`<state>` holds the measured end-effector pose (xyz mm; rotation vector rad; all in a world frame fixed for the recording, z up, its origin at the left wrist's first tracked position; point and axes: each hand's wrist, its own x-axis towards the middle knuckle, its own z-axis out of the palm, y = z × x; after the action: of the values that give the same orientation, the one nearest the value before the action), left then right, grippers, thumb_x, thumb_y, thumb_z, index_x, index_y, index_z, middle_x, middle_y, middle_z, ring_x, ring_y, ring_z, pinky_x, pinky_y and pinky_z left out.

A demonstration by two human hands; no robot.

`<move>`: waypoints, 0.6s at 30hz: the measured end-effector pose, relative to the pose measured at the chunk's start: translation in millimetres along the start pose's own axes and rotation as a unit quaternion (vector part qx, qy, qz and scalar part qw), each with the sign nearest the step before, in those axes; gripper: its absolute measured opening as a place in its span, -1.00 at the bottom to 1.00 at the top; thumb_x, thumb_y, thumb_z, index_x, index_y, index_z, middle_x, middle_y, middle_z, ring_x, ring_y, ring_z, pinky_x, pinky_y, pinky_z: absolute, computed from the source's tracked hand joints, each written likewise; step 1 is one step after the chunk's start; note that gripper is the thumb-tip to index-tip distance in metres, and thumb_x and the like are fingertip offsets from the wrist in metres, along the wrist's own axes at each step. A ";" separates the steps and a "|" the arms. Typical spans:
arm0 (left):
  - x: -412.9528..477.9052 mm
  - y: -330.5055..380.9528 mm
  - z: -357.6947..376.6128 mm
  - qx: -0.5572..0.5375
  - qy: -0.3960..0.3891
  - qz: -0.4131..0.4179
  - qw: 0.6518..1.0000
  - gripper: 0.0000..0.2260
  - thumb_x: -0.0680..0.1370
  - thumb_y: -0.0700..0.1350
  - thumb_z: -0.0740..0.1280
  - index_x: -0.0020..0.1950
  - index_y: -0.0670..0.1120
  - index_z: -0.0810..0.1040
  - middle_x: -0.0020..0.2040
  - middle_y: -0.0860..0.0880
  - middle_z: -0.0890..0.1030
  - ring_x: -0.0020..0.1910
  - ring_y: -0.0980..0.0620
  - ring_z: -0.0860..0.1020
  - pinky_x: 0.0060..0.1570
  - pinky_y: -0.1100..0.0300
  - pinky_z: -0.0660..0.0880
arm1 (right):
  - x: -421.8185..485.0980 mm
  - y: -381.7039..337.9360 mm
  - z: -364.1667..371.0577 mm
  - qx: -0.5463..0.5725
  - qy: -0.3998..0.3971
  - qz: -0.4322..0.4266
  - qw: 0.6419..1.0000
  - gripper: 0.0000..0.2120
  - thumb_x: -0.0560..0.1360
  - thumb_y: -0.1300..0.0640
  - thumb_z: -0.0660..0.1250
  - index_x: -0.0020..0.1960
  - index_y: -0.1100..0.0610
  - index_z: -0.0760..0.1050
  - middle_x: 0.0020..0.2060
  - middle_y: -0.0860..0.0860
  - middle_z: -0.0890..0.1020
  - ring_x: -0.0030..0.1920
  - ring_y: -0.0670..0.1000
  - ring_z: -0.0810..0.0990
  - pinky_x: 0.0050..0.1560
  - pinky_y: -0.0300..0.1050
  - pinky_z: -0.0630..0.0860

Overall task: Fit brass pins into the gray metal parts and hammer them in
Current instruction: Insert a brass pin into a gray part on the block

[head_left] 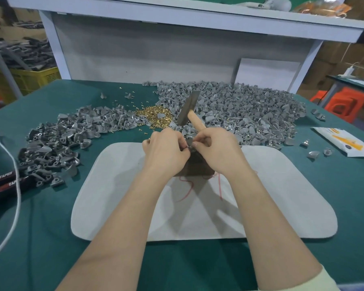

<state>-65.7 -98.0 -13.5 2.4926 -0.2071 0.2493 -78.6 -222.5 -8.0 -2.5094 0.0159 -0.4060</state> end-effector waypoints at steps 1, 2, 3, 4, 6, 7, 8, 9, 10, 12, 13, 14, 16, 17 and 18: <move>0.0 -0.2 0.0 0.001 -0.001 0.000 1.000 -0.92 0.50 -0.04 0.35 -0.19 0.08 0.52 0.03 0.05 0.57 0.20 -0.07 0.43 0.15 0.03 0.25 | -0.1 -0.2 0.6 -0.006 0.002 -0.002 1.000 -0.95 0.46 0.10 0.38 -0.10 -0.01 0.62 -0.14 -0.01 0.61 -0.04 0.07 0.57 0.01 -0.04 0.51; -0.1 -0.3 0.0 0.002 -0.003 -0.001 1.000 -0.93 0.50 -0.04 0.35 -0.18 0.08 0.52 0.03 0.05 0.56 0.19 -0.08 0.43 0.14 0.04 0.26 | -0.2 -0.4 1.4 -0.012 0.005 -0.006 1.000 -0.94 0.46 0.10 0.38 -0.09 0.00 0.62 -0.11 0.00 0.62 -0.04 0.07 0.57 0.00 -0.04 0.51; -0.1 -0.5 -0.1 0.003 -0.003 -0.001 1.000 -0.93 0.50 -0.03 0.35 -0.18 0.08 0.52 0.03 0.05 0.56 0.19 -0.08 0.43 0.14 0.04 0.26 | -0.2 -0.5 1.9 -0.019 0.007 -0.011 1.000 -0.93 0.46 0.11 0.38 -0.08 0.00 0.62 -0.09 0.01 0.62 -0.03 0.07 0.57 -0.01 -0.06 0.50; 0.0 -0.5 -0.1 0.003 -0.004 -0.001 1.000 -0.93 0.50 -0.03 0.35 -0.18 0.08 0.52 0.03 0.05 0.56 0.19 -0.08 0.43 0.13 0.05 0.26 | -0.3 -0.6 2.3 -0.028 0.007 -0.016 0.999 -0.92 0.47 0.11 0.37 -0.07 0.00 0.62 -0.07 0.02 0.62 -0.02 0.07 0.56 -0.03 -0.08 0.49; -0.2 -0.2 -0.5 0.001 -0.005 -0.002 1.000 -0.93 0.50 -0.02 0.36 -0.18 0.08 0.51 0.03 0.04 0.57 0.20 -0.09 0.43 0.12 0.05 0.25 | -0.2 -0.3 2.8 -0.049 0.005 -0.024 0.998 -0.91 0.48 0.09 0.35 -0.06 -0.03 0.61 -0.05 0.02 0.60 -0.02 0.06 0.55 -0.10 -0.12 0.44; -0.3 -0.2 -0.8 0.000 -0.005 -0.001 1.000 -0.92 0.50 -0.02 0.36 -0.19 0.07 0.51 0.03 0.04 0.57 0.19 -0.10 0.43 0.11 0.06 0.25 | -0.1 -0.3 3.0 -0.061 0.004 -0.028 0.998 -0.91 0.49 0.08 0.33 -0.05 -0.05 0.60 -0.04 0.02 0.58 -0.02 0.06 0.54 -0.13 -0.14 0.39; -0.5 -0.1 -0.8 -0.001 -0.005 -0.001 1.000 -0.91 0.50 -0.01 0.36 -0.20 0.07 0.51 0.02 0.04 0.57 0.19 -0.10 0.43 0.10 0.06 0.24 | 0.0 -0.4 3.2 -0.070 0.003 -0.031 0.997 -0.92 0.50 0.07 0.32 -0.05 -0.06 0.58 -0.04 0.02 0.56 -0.01 0.06 0.53 -0.15 -0.14 0.35; -0.6 -0.2 -1.0 -0.002 -0.004 0.000 1.000 -0.90 0.50 -0.01 0.36 -0.21 0.07 0.51 0.01 0.04 0.57 0.19 -0.11 0.42 0.09 0.07 0.23 | 0.0 -0.8 3.4 -0.077 0.002 -0.032 0.996 -0.92 0.50 0.06 0.31 -0.05 -0.06 0.57 -0.04 0.02 0.54 -0.01 0.06 0.52 -0.15 -0.14 0.32; -0.8 -0.1 -1.1 -0.004 -0.004 0.000 1.000 -0.90 0.50 -0.01 0.36 -0.21 0.06 0.51 0.01 0.04 0.57 0.19 -0.11 0.42 0.08 0.07 0.23 | -0.3 -1.1 3.8 -0.084 0.004 -0.034 0.996 -0.93 0.51 0.06 0.31 -0.05 -0.06 0.56 -0.04 0.01 0.52 0.00 0.07 0.51 -0.16 -0.14 0.29; -1.0 -0.1 -0.9 -0.007 -0.005 0.000 1.000 -0.90 0.50 -0.01 0.36 -0.21 0.06 0.51 0.01 0.04 0.57 0.19 -0.11 0.42 0.09 0.07 0.23 | -1.4 -1.2 4.8 -0.095 0.012 -0.037 0.995 -0.94 0.52 0.06 0.30 -0.04 -0.04 0.55 -0.07 0.00 0.48 0.01 0.07 0.51 -0.16 -0.14 0.26; -1.0 0.1 -0.8 -0.007 -0.005 -0.001 1.000 -0.90 0.50 -0.01 0.36 -0.21 0.06 0.51 0.01 0.04 0.57 0.19 -0.11 0.42 0.10 0.06 0.24 | -2.1 -1.1 5.2 -0.099 0.016 -0.041 0.994 -0.94 0.52 0.06 0.30 -0.04 -0.03 0.55 -0.09 -0.01 0.46 0.01 0.08 0.51 -0.16 -0.14 0.26; -1.1 0.5 -0.7 -0.007 -0.005 -0.002 1.000 -0.91 0.50 -0.02 0.36 -0.21 0.06 0.51 0.01 0.04 0.57 0.19 -0.11 0.42 0.10 0.06 0.24 | -2.8 -1.0 5.7 -0.102 0.021 -0.045 0.994 -0.93 0.52 0.06 0.30 -0.03 -0.02 0.54 -0.12 -0.02 0.44 0.00 0.08 0.50 -0.16 -0.14 0.26; -1.2 1.2 -0.6 -0.004 -0.005 -0.002 1.000 -0.91 0.49 -0.02 0.36 -0.20 0.06 0.51 0.00 0.03 0.57 0.19 -0.11 0.42 0.11 0.05 0.26 | -4.0 -1.0 6.6 -0.103 0.029 -0.057 0.993 -0.92 0.52 0.08 0.30 0.01 -0.02 0.54 -0.16 -0.04 0.40 -0.03 0.07 0.50 -0.16 -0.14 0.26; -1.1 1.1 -0.7 -0.004 -0.005 -0.002 1.000 -0.91 0.49 -0.02 0.36 -0.21 0.06 0.51 0.00 0.03 0.57 0.19 -0.11 0.43 0.11 0.04 0.26 | -4.0 -0.8 6.9 -0.105 0.031 -0.060 0.992 -0.92 0.52 0.08 0.30 0.00 -0.02 0.53 -0.16 -0.05 0.39 -0.03 0.07 0.49 -0.16 -0.14 0.26; -1.1 1.2 -0.8 -0.005 -0.005 -0.002 1.000 -0.90 0.49 -0.02 0.36 -0.21 0.06 0.50 0.00 0.03 0.57 0.18 -0.12 0.43 0.12 0.04 0.27 | -3.7 -0.8 6.8 -0.108 0.030 -0.060 0.992 -0.93 0.52 0.08 0.30 -0.02 -0.02 0.53 -0.17 -0.05 0.39 -0.03 0.07 0.49 -0.17 -0.14 0.26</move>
<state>-67.1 -98.4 -12.4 2.4850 -0.2067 0.2331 -80.3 -217.7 -13.9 -2.7184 -0.0705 -0.5553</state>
